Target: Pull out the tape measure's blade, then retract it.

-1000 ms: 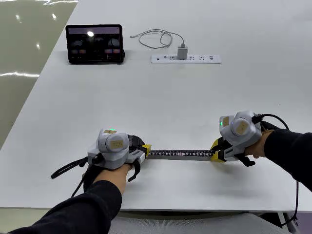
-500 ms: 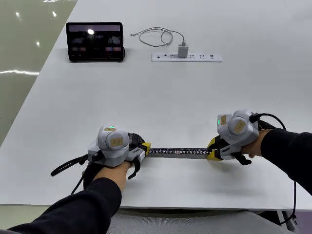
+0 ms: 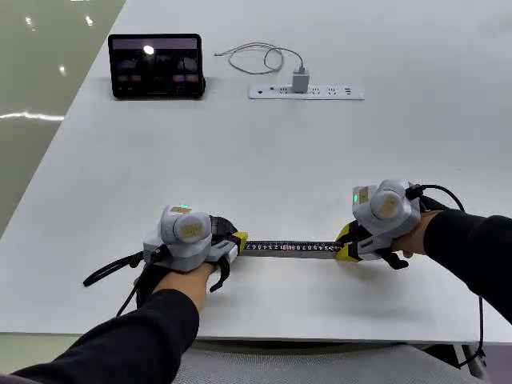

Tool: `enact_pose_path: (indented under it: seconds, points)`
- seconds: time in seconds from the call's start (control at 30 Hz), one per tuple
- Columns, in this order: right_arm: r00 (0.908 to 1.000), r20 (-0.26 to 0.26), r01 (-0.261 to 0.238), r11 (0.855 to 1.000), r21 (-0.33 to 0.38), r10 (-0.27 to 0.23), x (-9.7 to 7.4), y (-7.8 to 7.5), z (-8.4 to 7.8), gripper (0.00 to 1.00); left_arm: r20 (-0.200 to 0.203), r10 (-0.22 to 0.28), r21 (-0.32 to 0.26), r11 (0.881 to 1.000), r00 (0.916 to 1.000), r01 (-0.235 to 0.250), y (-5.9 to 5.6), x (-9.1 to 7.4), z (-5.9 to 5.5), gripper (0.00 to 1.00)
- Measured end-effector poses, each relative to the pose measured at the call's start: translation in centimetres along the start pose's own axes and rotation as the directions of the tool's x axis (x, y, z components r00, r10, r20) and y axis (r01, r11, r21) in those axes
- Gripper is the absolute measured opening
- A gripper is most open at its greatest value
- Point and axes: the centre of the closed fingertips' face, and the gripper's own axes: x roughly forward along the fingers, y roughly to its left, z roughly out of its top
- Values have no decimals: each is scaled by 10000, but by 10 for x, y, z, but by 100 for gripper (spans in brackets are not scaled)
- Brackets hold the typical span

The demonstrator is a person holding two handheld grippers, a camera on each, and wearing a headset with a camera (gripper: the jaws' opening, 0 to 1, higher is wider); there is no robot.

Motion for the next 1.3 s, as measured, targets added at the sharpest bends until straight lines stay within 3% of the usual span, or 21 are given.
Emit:
enact_pose_path:
  seconds: [1.3]
  points:
    - [9995,327,22,10000,4,-22,10,3,16,11,-25,-16,-37,10000,10000,16,0,0,0,63]
